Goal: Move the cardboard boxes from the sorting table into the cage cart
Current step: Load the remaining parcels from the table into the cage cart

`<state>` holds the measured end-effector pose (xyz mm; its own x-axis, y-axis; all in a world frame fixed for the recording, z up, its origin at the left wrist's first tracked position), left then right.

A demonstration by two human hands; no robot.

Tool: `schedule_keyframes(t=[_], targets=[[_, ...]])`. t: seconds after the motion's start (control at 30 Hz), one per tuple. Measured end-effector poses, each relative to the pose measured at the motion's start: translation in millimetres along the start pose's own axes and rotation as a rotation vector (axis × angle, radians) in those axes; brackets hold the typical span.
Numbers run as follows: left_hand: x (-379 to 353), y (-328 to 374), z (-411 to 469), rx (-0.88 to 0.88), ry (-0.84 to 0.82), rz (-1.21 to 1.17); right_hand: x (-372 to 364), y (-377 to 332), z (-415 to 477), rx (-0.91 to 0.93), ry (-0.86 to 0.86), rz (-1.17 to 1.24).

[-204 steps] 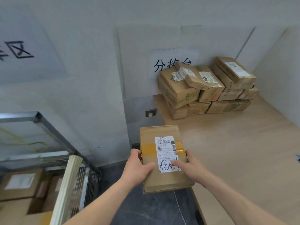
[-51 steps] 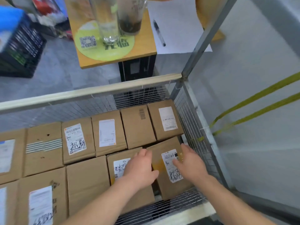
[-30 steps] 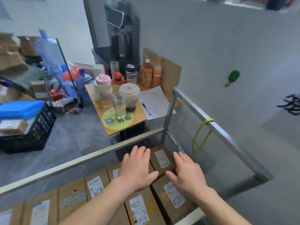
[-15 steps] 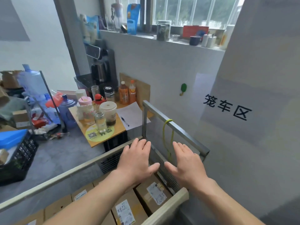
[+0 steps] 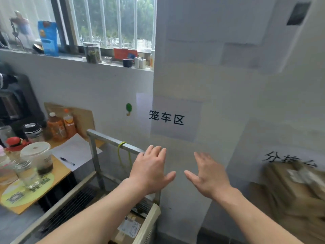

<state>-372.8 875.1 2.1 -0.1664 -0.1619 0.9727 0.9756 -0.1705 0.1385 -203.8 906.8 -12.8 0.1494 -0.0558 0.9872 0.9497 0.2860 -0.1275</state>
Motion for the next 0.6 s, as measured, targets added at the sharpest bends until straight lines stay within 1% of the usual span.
schedule_keyframes(t=[0.27,0.4,0.6], targets=[[-6.6,91.3,22.1,-0.236,-0.014,-0.028,31.5,85.6,-56.0,-0.246,0.048,-0.046],[-9.1,136.7,31.9,-0.311,-0.034,-0.061,38.7,134.3,-83.2,-0.353,0.033,-0.041],[-19.9,215.0,54.8,-0.396,-0.085,-0.115,49.7,212.4,-113.0,-0.480,0.054,-0.052]])
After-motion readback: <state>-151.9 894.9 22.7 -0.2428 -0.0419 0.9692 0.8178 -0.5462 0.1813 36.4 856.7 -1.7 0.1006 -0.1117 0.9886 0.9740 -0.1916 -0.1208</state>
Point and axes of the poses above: each hand's wrist, its own z-axis towards the middle knuckle, its own x-axis out of the back of the hand, y = z × x, the point moved 10 cm from there along z, towards the middle knuckle, and after that the axes turned 4 degrees about -y, right-handed, at the moved point
